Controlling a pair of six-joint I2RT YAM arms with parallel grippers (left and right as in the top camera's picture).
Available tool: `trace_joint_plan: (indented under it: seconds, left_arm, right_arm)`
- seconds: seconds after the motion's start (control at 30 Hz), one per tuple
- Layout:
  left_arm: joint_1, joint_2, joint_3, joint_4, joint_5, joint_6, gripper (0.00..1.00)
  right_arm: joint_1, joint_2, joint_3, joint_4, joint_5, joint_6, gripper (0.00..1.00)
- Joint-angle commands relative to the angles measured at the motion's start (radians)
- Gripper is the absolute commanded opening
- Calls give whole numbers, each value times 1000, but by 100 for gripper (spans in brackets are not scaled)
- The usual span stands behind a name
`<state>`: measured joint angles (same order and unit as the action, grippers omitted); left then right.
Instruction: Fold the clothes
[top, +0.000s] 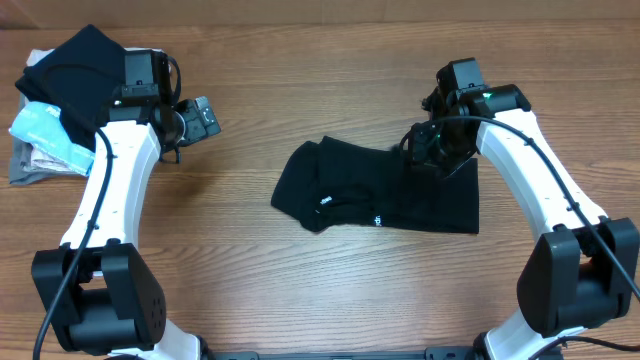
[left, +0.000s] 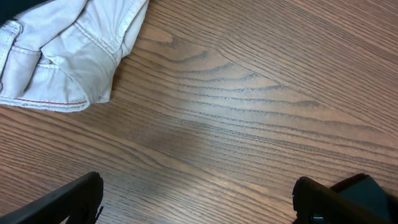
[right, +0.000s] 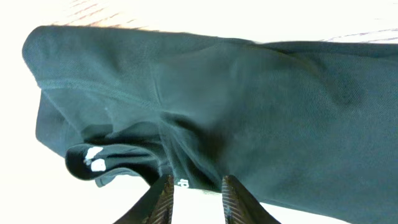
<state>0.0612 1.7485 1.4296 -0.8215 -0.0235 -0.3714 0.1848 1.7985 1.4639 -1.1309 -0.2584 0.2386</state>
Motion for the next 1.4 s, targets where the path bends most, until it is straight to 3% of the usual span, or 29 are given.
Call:
trace_joint_plan:
  seconds: [0.0, 0.13, 0.3, 0.37, 0.5, 0.63, 0.83, 1.1, 1.37]
  left_arm:
    - [4, -16, 14, 3, -10, -14, 100]
    - [4, -16, 14, 3, -10, -14, 100]
    - [4, -16, 14, 3, -10, -14, 100]
    - [4, -16, 14, 3, -10, -14, 100]
    - [4, -16, 14, 3, -10, -14, 100]
    - [4, -16, 14, 3, -10, -14, 100]
    - [4, -16, 14, 3, -10, -14, 100]
    - [4, -16, 14, 3, -10, -14, 100]
    - [4, -16, 14, 3, -10, -14, 100]
  right_arm:
    - [6, -2, -6, -4, -46, 2, 33]
    - [6, -2, -6, -16, -64, -6, 50]
    - [-29, -2, -6, -39, 57, -9, 52]
    - [-67, -2, -6, -62, 92, -12, 58]
    - [-143, -2, -6, -129, 36, -151, 63]
    - [-222, -2, -6, -172, 71, -158, 62]
    - [-336, -2, -82, -82, 74, -165, 72]
    - [-364, -2, -272, 162, 81, -164, 67]
    - [-364, -2, -378, 292, 82, -164, 66]
